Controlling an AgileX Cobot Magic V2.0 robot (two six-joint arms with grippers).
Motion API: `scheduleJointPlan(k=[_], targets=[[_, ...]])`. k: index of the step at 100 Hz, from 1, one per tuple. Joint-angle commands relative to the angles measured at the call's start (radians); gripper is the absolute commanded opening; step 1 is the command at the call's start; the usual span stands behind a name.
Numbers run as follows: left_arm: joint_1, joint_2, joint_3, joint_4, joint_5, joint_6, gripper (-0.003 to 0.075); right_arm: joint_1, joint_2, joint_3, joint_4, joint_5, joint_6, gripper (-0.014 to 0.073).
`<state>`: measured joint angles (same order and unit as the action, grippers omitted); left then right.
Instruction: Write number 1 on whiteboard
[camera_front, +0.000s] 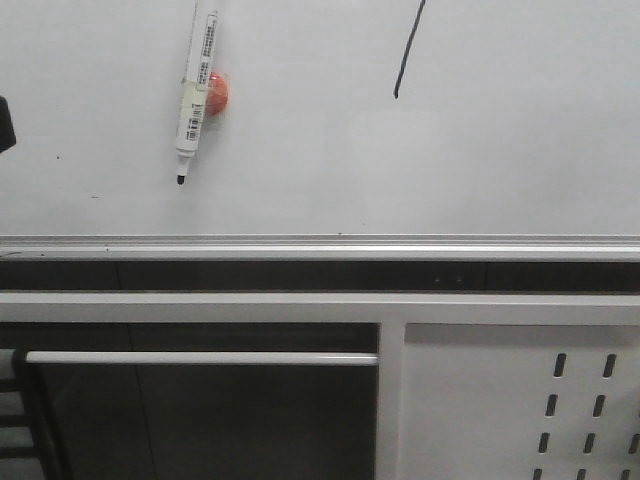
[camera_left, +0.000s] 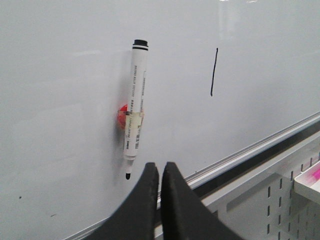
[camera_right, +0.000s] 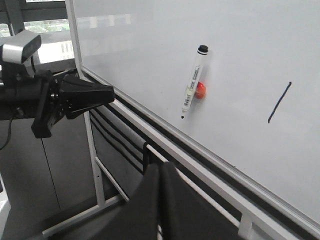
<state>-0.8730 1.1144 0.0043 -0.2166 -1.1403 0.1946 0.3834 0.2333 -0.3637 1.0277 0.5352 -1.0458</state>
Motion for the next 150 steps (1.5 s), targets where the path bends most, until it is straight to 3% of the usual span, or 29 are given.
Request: scheduleJointPlan(k=[1,33,70,92,104,123,150], targets=[[-0.006,-0.012,0.020,-0.054,-0.224,0.013,-0.0018,-0.001,-0.006,-0.024,0.021,-0.030,-0.006,-0.0061],[-0.006,-0.012,-0.120,-0.101,-0.150,0.061,-0.0018,-0.001,-0.026,-0.024,0.021,0.024,-0.006,-0.0061],[-0.006,-0.235,-0.422,-0.124,0.456,0.258,-0.0018,-0.001,-0.026,-0.024,0.019,0.025,-0.006,-0.0061],[-0.006,-0.529,-0.427,-0.207,0.817,0.379,-0.0018,-0.001,-0.026,-0.024,0.009,0.005,-0.006,-0.0061],[0.005,-0.683,-0.425,-0.238,0.918,0.445,-0.0018,-0.001,-0.026,-0.024,0.002,0.003,-0.006,-0.0061],[0.114,-0.825,-0.415,-0.240,1.040,0.454,-0.0018,-0.001,-0.026,-0.024,0.002,0.007,-0.006,-0.0061],[0.328,-0.847,-0.415,-0.232,1.224,0.454,-0.0018,-0.001,-0.026,-0.024,0.002,0.019,-0.006,-0.0061]])
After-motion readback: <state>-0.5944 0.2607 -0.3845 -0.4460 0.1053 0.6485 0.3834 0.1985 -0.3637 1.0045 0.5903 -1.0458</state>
